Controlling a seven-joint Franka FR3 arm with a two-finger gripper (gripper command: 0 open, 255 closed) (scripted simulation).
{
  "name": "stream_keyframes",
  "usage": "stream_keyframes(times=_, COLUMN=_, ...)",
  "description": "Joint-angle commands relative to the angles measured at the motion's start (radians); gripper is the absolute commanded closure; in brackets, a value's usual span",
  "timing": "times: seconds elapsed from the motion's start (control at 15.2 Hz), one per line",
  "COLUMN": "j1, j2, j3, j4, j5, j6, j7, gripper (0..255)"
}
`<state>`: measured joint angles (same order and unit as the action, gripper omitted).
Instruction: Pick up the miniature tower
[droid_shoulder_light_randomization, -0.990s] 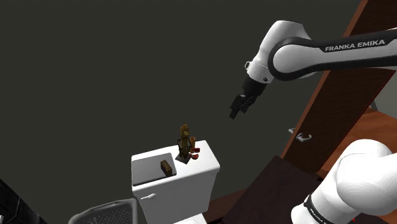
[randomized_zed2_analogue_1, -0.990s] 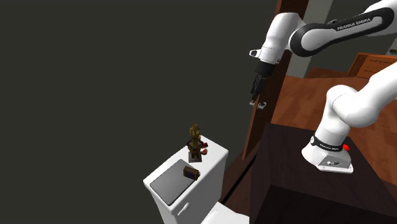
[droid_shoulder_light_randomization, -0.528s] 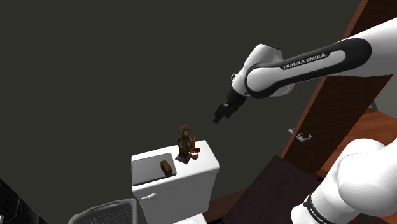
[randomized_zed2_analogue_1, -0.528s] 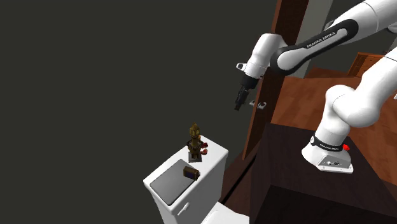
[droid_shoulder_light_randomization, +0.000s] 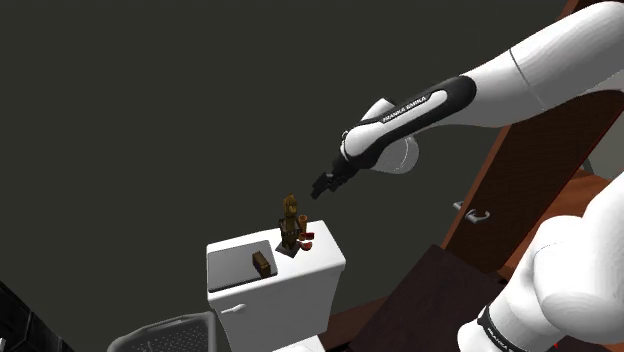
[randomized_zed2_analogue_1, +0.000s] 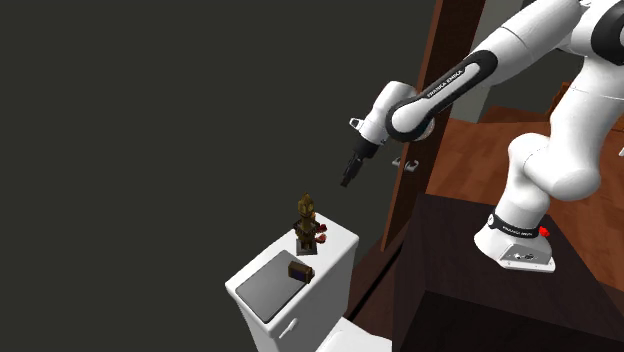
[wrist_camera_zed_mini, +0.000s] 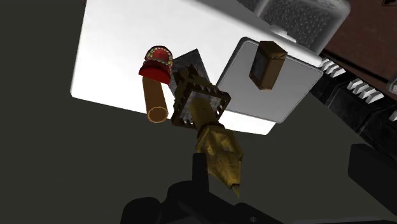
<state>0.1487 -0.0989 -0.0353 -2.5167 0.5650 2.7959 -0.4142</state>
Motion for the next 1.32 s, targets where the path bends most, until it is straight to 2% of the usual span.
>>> stream_keyframes(times=0.0, j1=0.027, j2=0.100, j3=-0.010, j4=0.063, j5=0.126, j6=0.059, j7=-0.108, gripper=0)
stream_keyframes(times=0.13, j1=0.031, j2=0.187, j3=0.001, j4=0.130, j5=0.260, j6=0.096, j7=-0.226, gripper=0)
stream_keyframes(times=0.33, j1=-0.003, j2=0.313, j3=0.051, j4=0.245, j5=0.443, j6=0.137, j7=-0.394, gripper=0)
stream_keyframes(times=0.59, j1=-0.067, j2=0.475, j3=0.130, j4=0.414, j5=0.621, j6=0.178, j7=-0.576, gripper=0)
stream_keyframes(times=0.66, j1=-0.069, j2=0.476, j3=0.132, j4=0.415, j5=0.621, j6=0.179, j7=-0.577, gripper=0)
stream_keyframes(times=1.12, j1=-0.128, j2=0.570, j3=0.208, j4=0.466, j5=0.788, j6=0.227, j7=-0.768, gripper=0)
stream_keyframes(times=1.25, j1=-0.129, j2=0.570, j3=0.209, j4=0.466, j5=0.788, j6=0.227, j7=-0.767, gripper=0)
